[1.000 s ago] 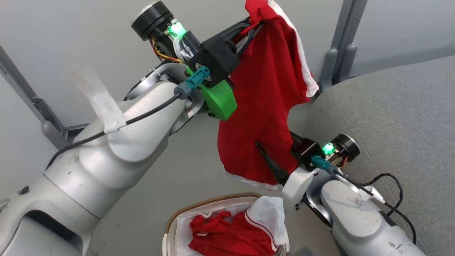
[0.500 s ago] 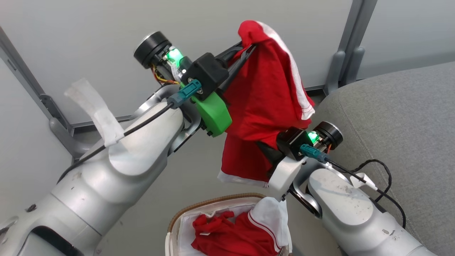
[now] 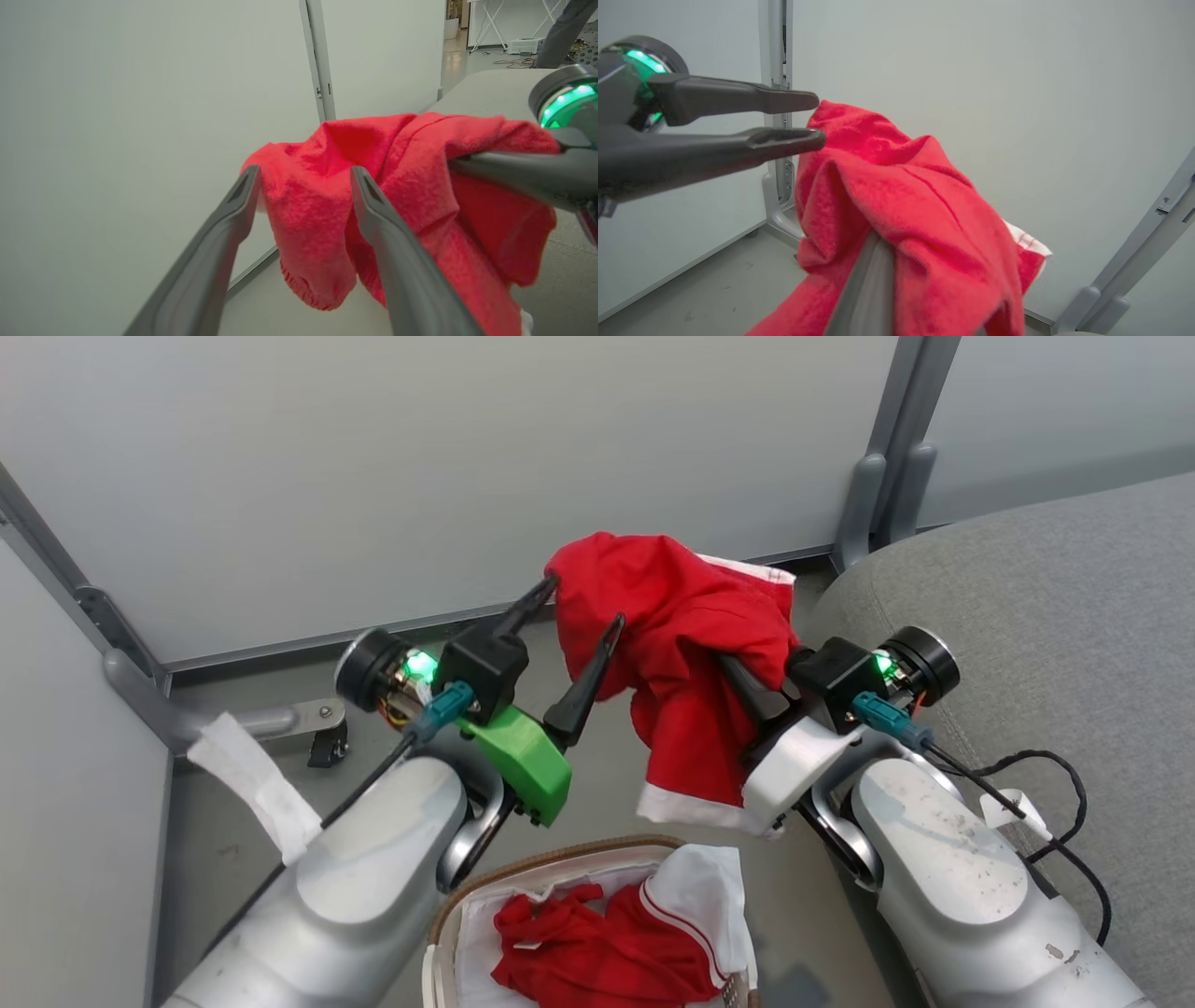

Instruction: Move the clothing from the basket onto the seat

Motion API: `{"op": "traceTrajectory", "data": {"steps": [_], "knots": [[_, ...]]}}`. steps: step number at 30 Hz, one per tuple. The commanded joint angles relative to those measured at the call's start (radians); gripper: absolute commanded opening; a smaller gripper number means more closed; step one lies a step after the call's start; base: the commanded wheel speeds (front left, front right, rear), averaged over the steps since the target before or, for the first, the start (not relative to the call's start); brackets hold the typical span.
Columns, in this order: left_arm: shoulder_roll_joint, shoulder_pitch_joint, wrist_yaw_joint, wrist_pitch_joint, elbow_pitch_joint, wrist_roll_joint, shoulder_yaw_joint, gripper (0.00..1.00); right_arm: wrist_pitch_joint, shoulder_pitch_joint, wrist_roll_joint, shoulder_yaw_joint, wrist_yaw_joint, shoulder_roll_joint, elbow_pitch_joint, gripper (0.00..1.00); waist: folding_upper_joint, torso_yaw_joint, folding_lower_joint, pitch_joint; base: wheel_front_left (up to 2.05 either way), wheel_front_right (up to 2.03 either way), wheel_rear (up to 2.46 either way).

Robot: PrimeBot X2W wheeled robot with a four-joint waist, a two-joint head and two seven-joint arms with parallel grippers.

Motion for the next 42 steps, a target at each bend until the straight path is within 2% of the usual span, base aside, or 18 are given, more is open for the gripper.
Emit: {"op": "traceTrajectory", "data": {"steps": [1,7,13,27,31,42], "knots": [[-0.007,0.050,0.007,-0.001,-0.010,0.009,0.019,1.00,-0.005,0.022,-0.011,-0.015,-0.001,-0.003,-0.008,0.00,0.0000,-0.001,0.0000,0.003,0.00,0.00,0.00],[-0.032,0.197,0.011,-0.002,-0.055,0.052,0.113,1.00,-0.005,0.046,-0.038,-0.066,-0.001,-0.005,-0.026,0.00,0.0000,-0.002,0.0000,0.010,0.00,0.00,0.00],[-0.059,0.317,-0.012,-0.002,-0.080,0.107,0.193,1.00,-0.005,0.076,-0.058,-0.105,-0.001,-0.007,-0.042,0.00,0.0000,0.001,0.0000,0.018,0.00,0.00,0.00],[-0.088,0.436,-0.050,-0.002,-0.099,0.209,0.320,1.00,-0.005,0.089,-0.085,-0.169,-0.001,-0.006,-0.057,0.00,0.0000,-0.012,0.0000,0.039,0.00,0.00,0.00],[-0.104,0.446,-0.055,-0.002,-0.108,0.225,0.346,1.00,-0.005,0.074,-0.094,-0.183,-0.001,-0.011,-0.060,0.00,0.0000,-0.060,0.0000,0.053,0.00,0.00,0.00],[-0.125,0.436,-0.069,-0.002,-0.125,0.278,0.370,1.00,-0.005,0.063,-0.106,-0.224,-0.001,-0.028,-0.081,0.00,0.0000,-0.280,0.0000,0.126,0.00,0.00,0.00]]}}
